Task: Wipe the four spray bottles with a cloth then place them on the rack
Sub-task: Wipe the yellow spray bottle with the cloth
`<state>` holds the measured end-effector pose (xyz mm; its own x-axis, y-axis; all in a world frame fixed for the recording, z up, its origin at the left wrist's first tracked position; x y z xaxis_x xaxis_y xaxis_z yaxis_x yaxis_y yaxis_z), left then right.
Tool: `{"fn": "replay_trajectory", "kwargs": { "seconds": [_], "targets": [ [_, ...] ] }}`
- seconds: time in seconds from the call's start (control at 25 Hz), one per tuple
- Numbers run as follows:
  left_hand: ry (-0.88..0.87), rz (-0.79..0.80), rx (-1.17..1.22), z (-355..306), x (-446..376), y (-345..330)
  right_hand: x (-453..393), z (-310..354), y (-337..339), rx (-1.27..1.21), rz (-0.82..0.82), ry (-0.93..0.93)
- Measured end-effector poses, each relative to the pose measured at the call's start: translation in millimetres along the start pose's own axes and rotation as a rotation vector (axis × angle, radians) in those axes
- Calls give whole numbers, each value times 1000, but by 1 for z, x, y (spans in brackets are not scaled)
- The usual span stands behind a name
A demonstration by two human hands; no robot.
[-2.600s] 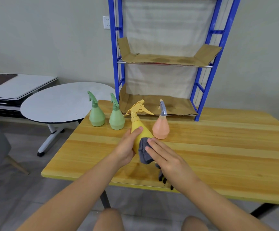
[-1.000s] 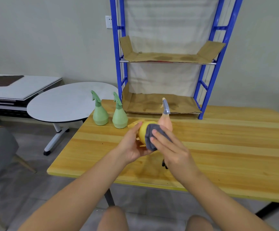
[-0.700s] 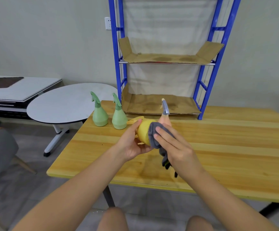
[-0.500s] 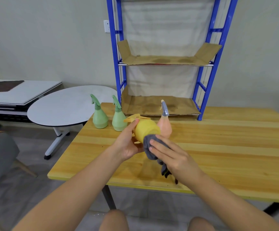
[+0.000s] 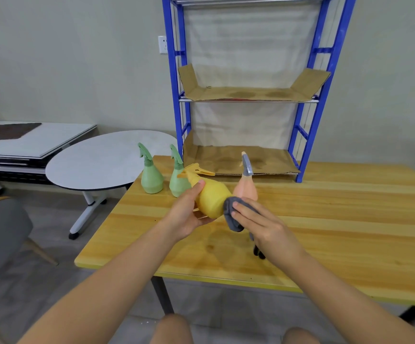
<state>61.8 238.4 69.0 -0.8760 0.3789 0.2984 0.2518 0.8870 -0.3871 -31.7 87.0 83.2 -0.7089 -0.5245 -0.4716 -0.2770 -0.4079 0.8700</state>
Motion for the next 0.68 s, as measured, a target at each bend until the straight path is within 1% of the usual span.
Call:
{"fn": "replay_trajectory", "kwargs": {
  "seconds": [0.04,0.08,0.12,0.2,0.28,0.36,0.44,0.56,0.68],
  "targets": [
    [-32,-15,-71,1,-4,7,8,-9,8,36,-121,-83],
    [-67,-37,-152,3,-8,17,14,-17,10,47,-170,-122],
    [-100,-66,-232,6,-12,28,23,-20,6,25,-153,-130],
    [-160,-137,-346,11,-20,52,15,-21,-4,-118,-97,-134],
    [-221,-219,-476,10,-21,74,-3,-23,-14,-199,-62,-163],
    [-273,-287,-630,4,-20,94,-12,-20,-29,-209,-30,-199],
    [-307,-347,-732,-2,-20,116,-27,-14,-39,-230,-7,-135],
    [-349,-433,-812,-18,-26,151,-57,-4,-56,27,-46,0],
    [-327,-478,-836,-34,-40,177,-78,-2,-75,63,-6,1]
  ]
}}
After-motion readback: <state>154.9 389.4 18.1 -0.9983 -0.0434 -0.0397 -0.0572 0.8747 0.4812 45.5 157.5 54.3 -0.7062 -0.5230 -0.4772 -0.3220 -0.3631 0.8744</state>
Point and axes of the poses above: each hand's wrist, its own x-axis away from the middle knuckle, its own y-axis out of the back of the hand, z = x × y, the point moved 6 cm from there along -x, towards the middle knuckle, and after that the axes turned 3 degrees about z, right-handed, at the moved point
